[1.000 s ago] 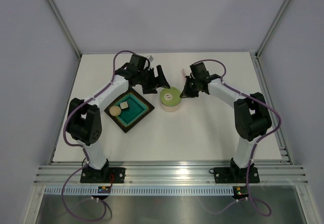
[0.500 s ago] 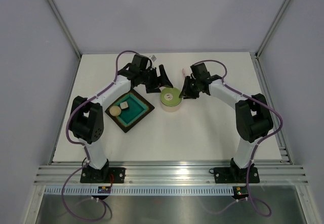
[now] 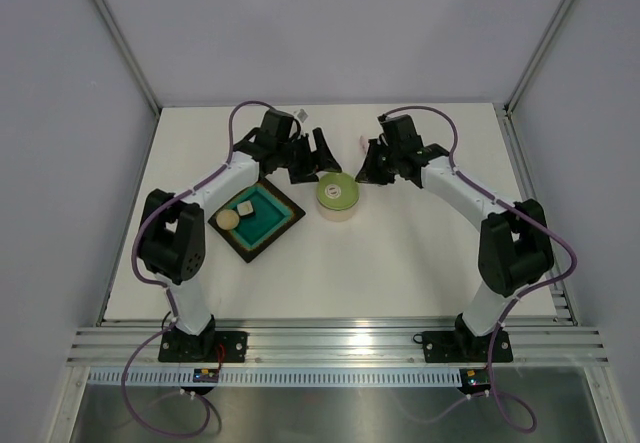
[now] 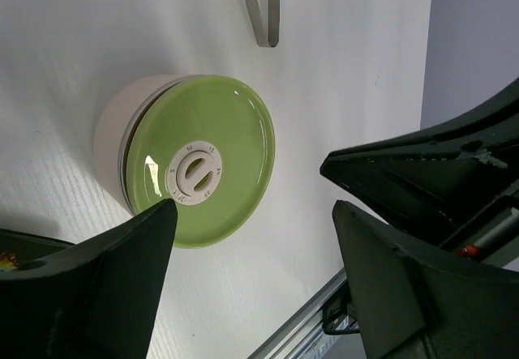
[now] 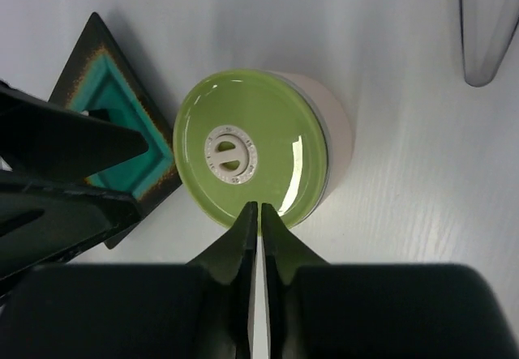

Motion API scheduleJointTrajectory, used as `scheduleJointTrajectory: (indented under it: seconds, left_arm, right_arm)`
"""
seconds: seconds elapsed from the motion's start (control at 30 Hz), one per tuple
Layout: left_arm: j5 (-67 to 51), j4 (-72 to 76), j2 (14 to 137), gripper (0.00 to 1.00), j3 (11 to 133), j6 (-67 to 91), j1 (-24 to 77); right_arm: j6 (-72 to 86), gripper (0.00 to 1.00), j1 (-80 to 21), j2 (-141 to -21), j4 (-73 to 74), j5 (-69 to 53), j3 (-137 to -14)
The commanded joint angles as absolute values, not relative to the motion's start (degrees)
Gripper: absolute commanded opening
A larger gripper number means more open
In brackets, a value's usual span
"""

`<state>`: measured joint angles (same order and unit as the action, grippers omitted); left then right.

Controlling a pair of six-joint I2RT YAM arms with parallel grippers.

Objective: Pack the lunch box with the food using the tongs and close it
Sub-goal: Close the box lid on the packing box.

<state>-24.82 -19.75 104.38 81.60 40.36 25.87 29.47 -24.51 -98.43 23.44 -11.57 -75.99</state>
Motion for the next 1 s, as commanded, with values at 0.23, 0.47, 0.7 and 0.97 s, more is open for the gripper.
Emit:
scheduleJointTrajectory:
  seconds: [0.23,0.47,0.7,0.97]
  left_arm:
    - [-17.1,-21.8,102.0,0.11,83.5,37.0,26.1]
    - [-9.5,-28.8,102.2,0.0,86.2,30.5,26.4]
    - [-9.0,-30.8,104.6,0.0,89.6,29.7,28.0]
    - [-11.4,-30.2,109.5,0.0,91.6,29.9,28.8]
  right_arm:
    - [27.9,0.0,-28.7,-102.3,26.0,-9.3,-85.5]
    - [27.6,0.0,-29.4,-103.0,27.6,-6.2,-86.4]
    - [27.4,0.0,-30.1,-103.7,28.7,-5.7,-88.6]
    - [27.2,0.0,-30.1,-109.4,28.7,-6.1,-89.4]
